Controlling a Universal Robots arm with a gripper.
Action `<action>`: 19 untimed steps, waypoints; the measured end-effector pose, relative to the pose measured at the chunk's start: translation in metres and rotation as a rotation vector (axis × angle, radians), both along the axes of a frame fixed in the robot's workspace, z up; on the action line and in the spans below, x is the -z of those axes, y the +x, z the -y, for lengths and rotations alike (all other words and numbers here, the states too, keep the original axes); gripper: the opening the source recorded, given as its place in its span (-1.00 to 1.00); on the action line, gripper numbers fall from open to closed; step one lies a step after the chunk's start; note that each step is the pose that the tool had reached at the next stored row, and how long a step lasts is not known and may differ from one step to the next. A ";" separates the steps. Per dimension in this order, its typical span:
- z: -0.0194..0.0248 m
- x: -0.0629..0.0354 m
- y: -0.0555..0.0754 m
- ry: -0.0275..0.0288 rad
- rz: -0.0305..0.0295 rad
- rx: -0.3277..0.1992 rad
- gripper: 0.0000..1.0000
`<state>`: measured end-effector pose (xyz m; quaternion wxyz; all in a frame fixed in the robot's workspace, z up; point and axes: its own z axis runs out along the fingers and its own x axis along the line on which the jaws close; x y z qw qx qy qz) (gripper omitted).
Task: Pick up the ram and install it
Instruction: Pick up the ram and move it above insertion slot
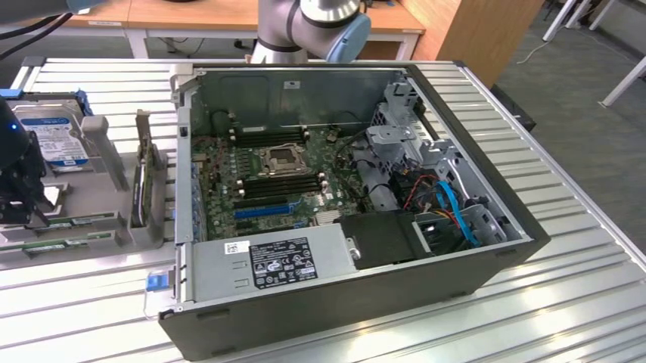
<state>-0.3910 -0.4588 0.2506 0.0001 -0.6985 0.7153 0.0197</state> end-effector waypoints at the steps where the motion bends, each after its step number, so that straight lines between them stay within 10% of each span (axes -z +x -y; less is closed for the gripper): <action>1: 0.0001 0.0000 0.000 0.0000 0.0000 0.000 -0.40; 19: 0.0001 0.0083 0.000 0.0000 -0.0001 0.000 -0.40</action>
